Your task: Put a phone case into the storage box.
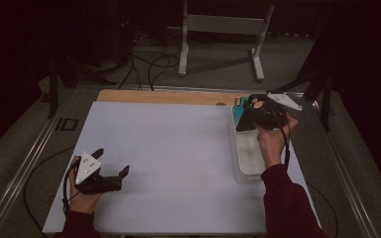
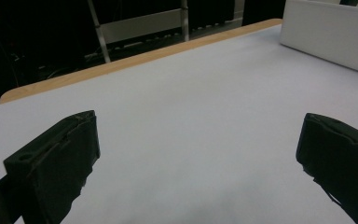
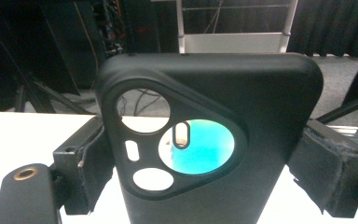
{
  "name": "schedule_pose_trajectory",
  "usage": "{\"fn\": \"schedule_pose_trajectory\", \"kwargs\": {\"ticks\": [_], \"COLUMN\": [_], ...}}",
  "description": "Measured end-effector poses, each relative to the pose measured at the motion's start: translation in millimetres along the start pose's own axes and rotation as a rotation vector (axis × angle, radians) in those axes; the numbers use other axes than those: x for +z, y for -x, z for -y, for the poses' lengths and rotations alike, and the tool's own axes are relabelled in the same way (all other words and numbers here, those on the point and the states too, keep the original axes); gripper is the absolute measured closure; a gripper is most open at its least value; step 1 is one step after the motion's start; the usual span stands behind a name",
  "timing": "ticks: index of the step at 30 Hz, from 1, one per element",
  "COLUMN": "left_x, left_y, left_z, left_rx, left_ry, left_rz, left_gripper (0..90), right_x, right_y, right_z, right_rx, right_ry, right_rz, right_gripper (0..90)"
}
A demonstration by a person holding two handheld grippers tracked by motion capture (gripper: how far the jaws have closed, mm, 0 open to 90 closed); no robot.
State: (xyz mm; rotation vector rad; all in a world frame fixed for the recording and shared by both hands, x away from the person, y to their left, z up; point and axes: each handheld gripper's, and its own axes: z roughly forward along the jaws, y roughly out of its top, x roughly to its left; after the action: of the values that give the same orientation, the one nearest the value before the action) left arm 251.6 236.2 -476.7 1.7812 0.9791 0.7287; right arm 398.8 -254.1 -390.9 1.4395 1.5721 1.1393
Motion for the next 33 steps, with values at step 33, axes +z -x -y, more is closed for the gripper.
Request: {"fn": "schedule_pose_trajectory", "kwargs": {"ticks": [33], "left_x": [-3.4], "left_y": [1.4], "left_z": [-3.7], "left_rx": [-0.011], "left_ry": [0.032], "left_rz": [0.013], "left_gripper": [0.0], "right_x": [54.5], "right_y": [-3.3], "right_z": [11.6], "right_rx": [-0.003], "right_ry": [-0.142], "right_rz": [0.073], "right_gripper": [12.9]}}
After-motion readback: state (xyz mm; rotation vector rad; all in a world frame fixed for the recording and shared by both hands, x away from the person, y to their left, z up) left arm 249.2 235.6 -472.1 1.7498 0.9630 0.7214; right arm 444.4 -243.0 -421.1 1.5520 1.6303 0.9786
